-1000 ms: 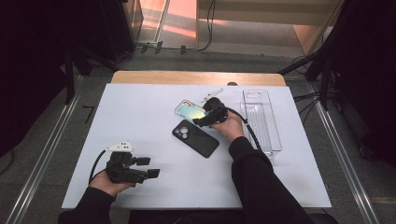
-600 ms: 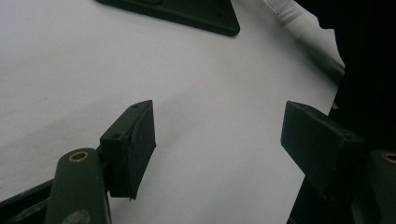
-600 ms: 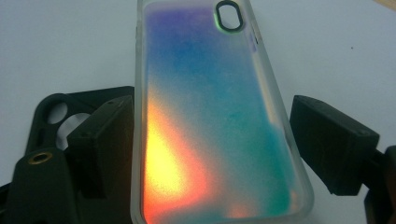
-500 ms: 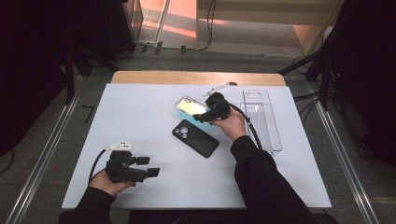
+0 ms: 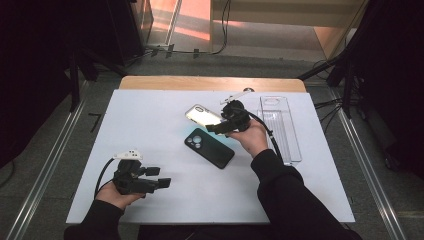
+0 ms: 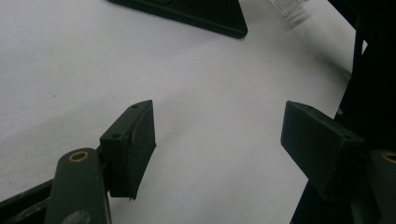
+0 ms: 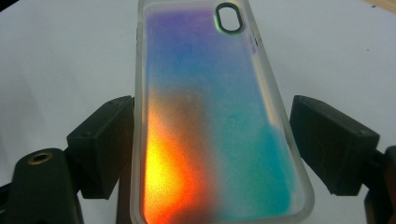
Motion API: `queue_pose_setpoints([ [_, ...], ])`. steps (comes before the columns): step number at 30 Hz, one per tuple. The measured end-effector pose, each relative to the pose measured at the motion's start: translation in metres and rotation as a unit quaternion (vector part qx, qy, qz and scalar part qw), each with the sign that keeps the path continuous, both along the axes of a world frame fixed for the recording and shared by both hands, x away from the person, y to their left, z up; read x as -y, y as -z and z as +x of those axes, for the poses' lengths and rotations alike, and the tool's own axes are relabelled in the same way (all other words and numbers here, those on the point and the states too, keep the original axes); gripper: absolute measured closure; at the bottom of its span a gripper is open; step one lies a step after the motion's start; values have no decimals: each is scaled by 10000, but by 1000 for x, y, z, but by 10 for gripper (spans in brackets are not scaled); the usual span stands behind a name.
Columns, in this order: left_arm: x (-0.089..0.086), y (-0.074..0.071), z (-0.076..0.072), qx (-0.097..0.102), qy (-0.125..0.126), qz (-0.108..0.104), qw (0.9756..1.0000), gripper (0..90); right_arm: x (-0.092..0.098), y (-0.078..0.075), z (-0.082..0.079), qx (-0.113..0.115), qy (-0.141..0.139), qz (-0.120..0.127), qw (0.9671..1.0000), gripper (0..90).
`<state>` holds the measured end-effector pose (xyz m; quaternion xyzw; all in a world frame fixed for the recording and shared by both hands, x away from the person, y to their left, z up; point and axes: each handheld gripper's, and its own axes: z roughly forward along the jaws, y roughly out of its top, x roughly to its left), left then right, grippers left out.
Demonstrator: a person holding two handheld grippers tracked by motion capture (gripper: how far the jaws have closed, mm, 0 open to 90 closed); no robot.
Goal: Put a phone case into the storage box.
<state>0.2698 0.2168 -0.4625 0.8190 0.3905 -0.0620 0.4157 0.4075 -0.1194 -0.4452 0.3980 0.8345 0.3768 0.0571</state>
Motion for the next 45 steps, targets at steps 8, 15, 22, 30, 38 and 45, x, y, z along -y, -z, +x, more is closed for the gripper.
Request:
queue_pose_setpoints([
  [8, 2, -2, 0, -71, -66, -61, 9999, 268, 3, 1, -25, -96, -18, 128, 9999, 147],
  [15, 7, -5, 1, -84, -110, -93, 9999, 268, 11, 5, -49, -220, 72, 257, 9994, 148],
  [22, 14, -11, 7, -133, -207, -151, 9996, 269, 9, 6, -68, -198, 147, 340, 9991, 148],
  [30, 24, -24, 17, -133, -230, -171, 9995, 269, 2, 4, -85, -168, 282, 490, 9983, 148],
  [38, 31, -34, 30, -134, -332, -177, 9992, 269, -2, 13, -99, -297, 618, 846, 9940, 148],
  [45, 36, -40, 36, -122, -401, -218, 9989, 268, -6, 20, -108, -410, 810, 1320, 9871, 147],
])
